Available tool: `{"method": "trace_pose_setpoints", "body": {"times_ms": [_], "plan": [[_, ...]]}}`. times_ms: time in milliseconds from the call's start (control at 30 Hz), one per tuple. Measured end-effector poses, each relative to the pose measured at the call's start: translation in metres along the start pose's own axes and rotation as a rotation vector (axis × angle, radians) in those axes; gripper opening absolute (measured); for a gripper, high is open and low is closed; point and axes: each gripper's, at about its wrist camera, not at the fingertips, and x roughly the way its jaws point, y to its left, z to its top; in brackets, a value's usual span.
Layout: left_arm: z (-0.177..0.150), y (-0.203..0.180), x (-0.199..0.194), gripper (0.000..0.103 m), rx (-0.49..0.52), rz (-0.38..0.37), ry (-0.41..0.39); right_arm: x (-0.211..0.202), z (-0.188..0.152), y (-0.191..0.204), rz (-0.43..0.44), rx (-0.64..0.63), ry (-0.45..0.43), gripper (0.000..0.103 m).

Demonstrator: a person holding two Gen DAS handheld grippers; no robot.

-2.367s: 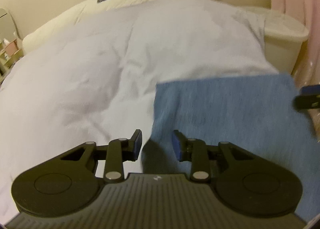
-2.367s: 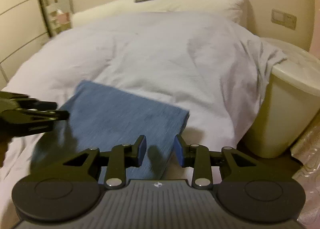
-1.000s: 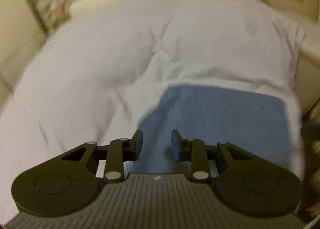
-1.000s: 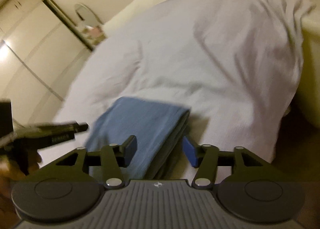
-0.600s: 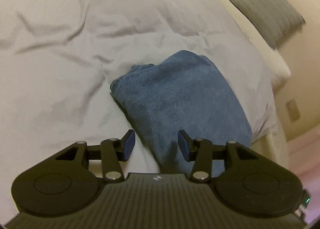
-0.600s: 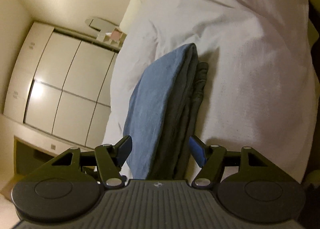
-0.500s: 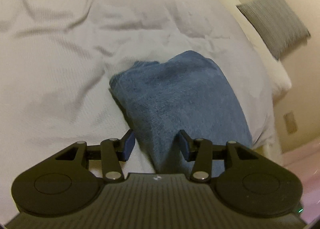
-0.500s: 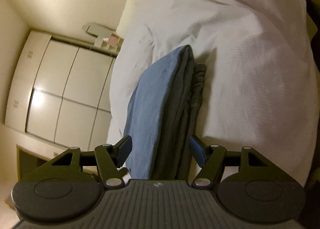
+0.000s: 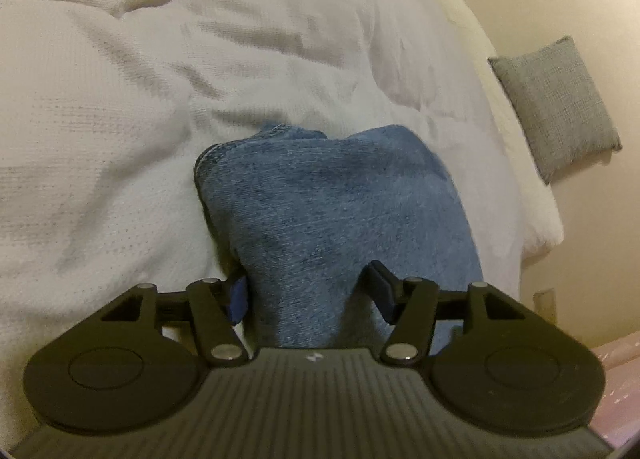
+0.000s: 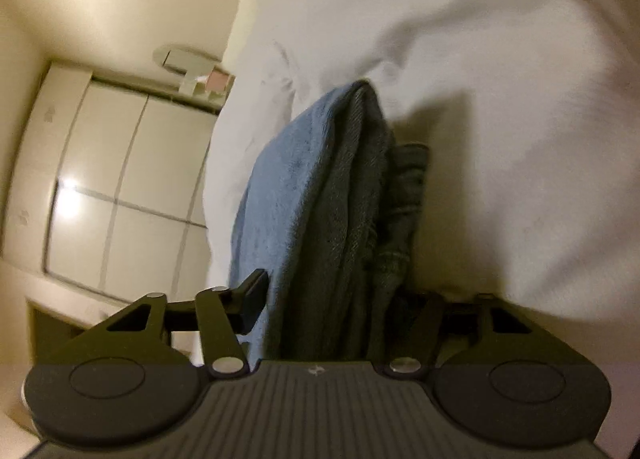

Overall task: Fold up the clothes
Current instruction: 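Grasp the folded jeans bundle with the left gripper while the right gripper grips it too, then lift and carry the jeans bundle with both grippers to the clothes stack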

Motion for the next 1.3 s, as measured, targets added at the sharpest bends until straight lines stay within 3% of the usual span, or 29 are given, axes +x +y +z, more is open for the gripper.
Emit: {"method": "trace_pose_setpoints", "body": {"times_ms": [67,167,233,300,367,467,533,633,700,767,833,1033,1167,1300], "plan": [[0.001,0.004,-0.003,0.046,-0.042,-0.014,0.0,0.005,0.002,0.001,0.001,0.006,0.0,0.039],[0.006,0.004,-0.016,0.035,-0.106,-0.057,0.017,0.003,0.01,0.001,0.006,0.119,0.037,0.032],[0.012,0.002,-0.027,0.035,-0.183,-0.115,0.017,0.0,0.02,0.003,0.009,0.261,0.063,0.031],[0.014,-0.003,-0.028,0.035,-0.166,-0.107,0.02,0.002,0.032,0.009,-0.009,0.343,0.085,0.031],[0.012,-0.003,-0.023,0.039,-0.151,-0.082,0.028,0.009,0.042,0.017,-0.055,0.3,0.126,0.033],[-0.001,0.017,-0.006,0.043,-0.213,-0.058,0.042,0.019,0.043,0.014,-0.114,0.249,0.181,0.046],[-0.004,0.022,0.0,0.043,-0.239,-0.077,0.013,0.022,0.041,0.008,-0.105,0.251,0.17,0.042],[-0.001,0.01,0.004,0.044,-0.215,-0.047,-0.018,0.027,0.04,0.002,-0.095,0.26,0.161,0.041],[0.0,0.005,0.0,0.04,-0.227,-0.044,-0.032,0.033,0.047,0.008,-0.105,0.267,0.181,0.036],[0.002,-0.005,-0.012,0.03,-0.226,-0.057,-0.052,0.033,0.055,0.028,-0.131,0.195,0.203,0.031],[0.006,-0.022,-0.027,0.026,-0.22,-0.076,-0.081,0.032,0.068,0.055,-0.124,0.092,0.214,0.027],[0.024,-0.062,-0.083,0.024,-0.252,-0.114,-0.186,0.033,0.097,0.146,-0.067,-0.085,0.283,0.026],[0.025,-0.076,-0.153,0.024,-0.295,-0.121,-0.308,0.037,0.096,0.209,0.006,-0.138,0.371,0.026],[0.015,-0.077,-0.25,0.024,-0.343,-0.089,-0.485,0.058,0.073,0.276,0.101,-0.178,0.511,0.027]]}}
